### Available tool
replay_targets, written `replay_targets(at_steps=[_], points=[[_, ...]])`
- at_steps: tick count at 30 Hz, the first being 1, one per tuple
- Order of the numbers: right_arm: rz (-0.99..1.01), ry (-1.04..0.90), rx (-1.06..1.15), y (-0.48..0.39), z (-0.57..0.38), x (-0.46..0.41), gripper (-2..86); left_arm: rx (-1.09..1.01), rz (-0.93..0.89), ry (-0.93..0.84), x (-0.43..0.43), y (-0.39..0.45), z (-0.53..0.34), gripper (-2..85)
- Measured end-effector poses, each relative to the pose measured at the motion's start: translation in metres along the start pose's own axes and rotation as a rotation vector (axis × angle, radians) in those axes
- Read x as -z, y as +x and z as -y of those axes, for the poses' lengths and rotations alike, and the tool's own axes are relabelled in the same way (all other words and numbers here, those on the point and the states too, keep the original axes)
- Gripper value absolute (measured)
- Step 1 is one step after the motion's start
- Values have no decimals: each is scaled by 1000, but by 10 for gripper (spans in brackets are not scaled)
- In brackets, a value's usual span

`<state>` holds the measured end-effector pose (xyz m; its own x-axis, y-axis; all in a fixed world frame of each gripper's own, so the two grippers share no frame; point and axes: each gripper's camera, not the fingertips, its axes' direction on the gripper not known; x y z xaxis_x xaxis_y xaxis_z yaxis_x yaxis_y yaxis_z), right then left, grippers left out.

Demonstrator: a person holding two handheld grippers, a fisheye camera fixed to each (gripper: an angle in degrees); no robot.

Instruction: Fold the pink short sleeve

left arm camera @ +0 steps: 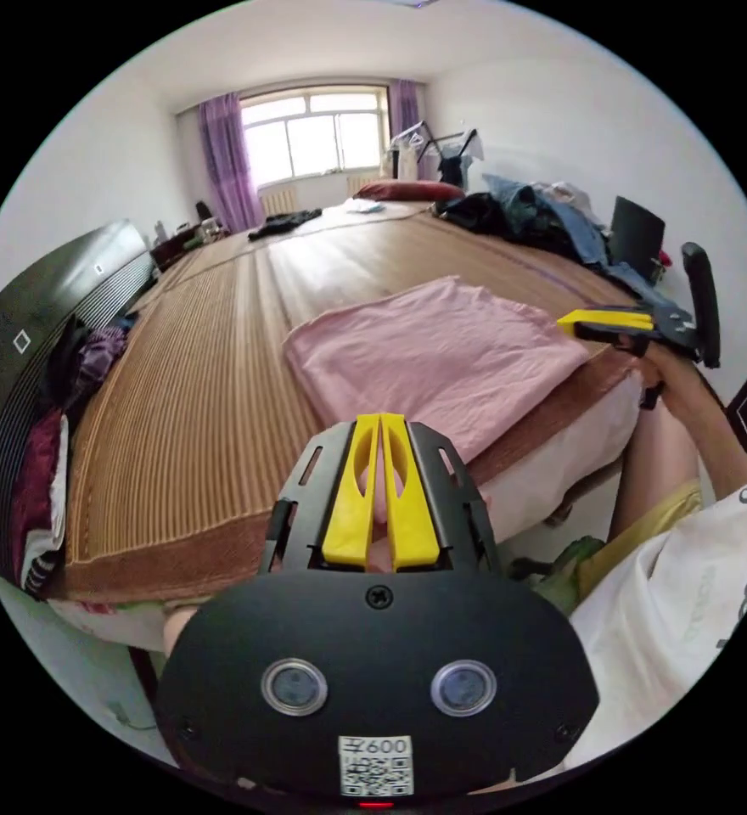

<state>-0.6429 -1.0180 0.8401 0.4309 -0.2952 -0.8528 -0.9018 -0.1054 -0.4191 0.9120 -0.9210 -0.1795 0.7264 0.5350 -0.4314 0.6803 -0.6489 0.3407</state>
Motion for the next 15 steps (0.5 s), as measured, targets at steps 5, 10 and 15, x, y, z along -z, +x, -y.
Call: replay_targets(at_steps=[5,10,15], points=[[30,129,-15,-39,-23,-39,-9,44,232,77,-54,88,-16,4],[-7,119,18,-21,-61,-59,-9,108,244,119,-79,93,-70,7],[-31,137,7,12,-79,-60,-9,107,330,118,-76,83,-104,9]])
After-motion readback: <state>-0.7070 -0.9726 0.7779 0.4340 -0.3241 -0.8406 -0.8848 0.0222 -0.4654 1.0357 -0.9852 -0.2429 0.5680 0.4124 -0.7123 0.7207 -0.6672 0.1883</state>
